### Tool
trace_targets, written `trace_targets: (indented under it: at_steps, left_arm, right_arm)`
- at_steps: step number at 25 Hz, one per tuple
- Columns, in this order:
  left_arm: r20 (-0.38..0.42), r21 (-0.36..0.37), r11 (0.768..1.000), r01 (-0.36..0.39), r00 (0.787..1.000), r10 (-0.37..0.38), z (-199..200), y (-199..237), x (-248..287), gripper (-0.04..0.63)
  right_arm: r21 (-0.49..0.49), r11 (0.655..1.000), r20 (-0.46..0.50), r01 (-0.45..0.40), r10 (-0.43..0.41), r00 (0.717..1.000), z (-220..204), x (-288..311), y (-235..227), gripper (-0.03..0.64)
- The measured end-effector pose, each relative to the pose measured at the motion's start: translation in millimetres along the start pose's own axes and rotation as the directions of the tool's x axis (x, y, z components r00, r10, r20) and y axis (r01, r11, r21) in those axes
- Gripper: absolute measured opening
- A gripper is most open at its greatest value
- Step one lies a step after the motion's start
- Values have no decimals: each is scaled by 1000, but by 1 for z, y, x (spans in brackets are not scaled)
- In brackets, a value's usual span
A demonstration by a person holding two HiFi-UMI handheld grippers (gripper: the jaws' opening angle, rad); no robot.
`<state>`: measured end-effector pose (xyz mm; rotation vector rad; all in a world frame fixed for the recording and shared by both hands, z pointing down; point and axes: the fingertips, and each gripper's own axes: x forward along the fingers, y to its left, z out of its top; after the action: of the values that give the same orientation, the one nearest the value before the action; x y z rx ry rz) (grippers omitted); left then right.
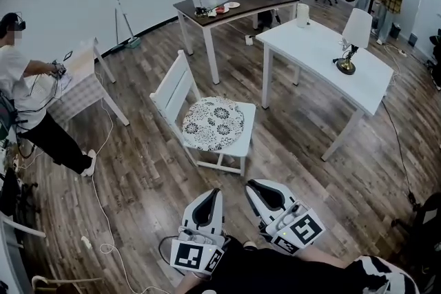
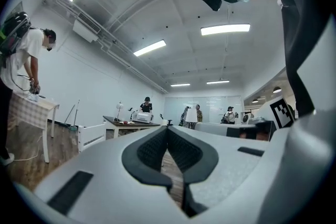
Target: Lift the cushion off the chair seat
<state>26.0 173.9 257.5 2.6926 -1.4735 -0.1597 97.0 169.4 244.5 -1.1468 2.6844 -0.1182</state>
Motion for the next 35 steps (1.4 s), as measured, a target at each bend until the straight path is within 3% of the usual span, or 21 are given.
trace_targets:
  at_steps: [8, 17, 22, 35]
  left_arm:
    - [-6, -27, 999, -43, 999, 43, -4, 13, -2, 0]
    - [25, -39, 999, -36, 999, 37, 0, 31, 17, 0]
    - [46, -3, 1000, -27, 999, 27, 8, 47, 38, 0]
    - [36, -19, 1000, -18, 999, 19, 10, 125, 119, 0]
  right_arm:
    - [17, 1000, -24, -22, 22, 999, -9, 8, -1, 40]
    - [-14, 1000, -29, -10, 9, 1000, -10, 25, -18, 40]
    - [-20, 1000, -27, 11, -12, 1000, -12, 42, -40, 40]
    - [-34, 999, -32, 42, -43, 999, -18, 130, -98, 40]
